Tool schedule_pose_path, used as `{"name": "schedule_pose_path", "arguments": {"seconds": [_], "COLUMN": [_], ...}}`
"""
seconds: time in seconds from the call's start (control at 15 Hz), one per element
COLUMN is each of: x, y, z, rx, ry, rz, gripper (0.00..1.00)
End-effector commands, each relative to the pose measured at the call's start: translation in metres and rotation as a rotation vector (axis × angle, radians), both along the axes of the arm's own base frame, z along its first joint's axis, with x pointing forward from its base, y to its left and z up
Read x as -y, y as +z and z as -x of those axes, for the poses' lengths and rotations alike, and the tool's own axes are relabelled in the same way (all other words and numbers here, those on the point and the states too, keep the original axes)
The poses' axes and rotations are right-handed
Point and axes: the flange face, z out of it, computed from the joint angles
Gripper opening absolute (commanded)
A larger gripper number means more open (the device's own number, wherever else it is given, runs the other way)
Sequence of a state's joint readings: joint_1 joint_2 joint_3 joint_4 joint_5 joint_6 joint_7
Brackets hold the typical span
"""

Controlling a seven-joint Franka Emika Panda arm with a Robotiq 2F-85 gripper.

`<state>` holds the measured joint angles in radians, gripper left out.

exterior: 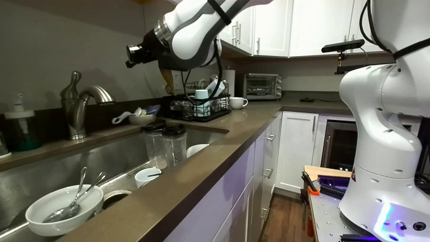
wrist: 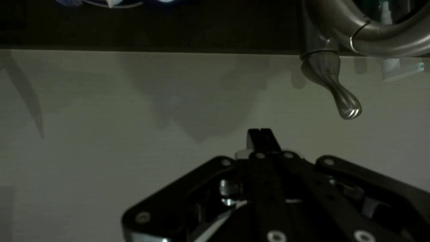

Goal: Open then close the tap

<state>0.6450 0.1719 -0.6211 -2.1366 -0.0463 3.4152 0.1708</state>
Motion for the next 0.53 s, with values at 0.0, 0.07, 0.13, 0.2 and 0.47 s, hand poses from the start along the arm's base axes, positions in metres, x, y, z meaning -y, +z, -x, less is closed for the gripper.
{"name": "schedule_pose_path", "arguments": {"seconds": [0.0, 0.07, 0.13, 0.2, 0.47], "x": [0.0053, 0.0069, 0.0072, 0.0082, 0.0075], "y": [0.0071, 0.0077, 0.0088, 0.0097, 0.013], "z": [0.0214, 0.0222, 0.0224, 0.0223, 0.0193], "rx": [-0.072, -0.087, -0.099, -0.11, -0.14], "ry": [0.028, 0.029, 0.032, 0.033, 0.038], "rz": [0.013, 0.016, 0.019, 0.024, 0.046], "gripper": [0.02, 0.02, 0.02, 0.02, 0.03]}}
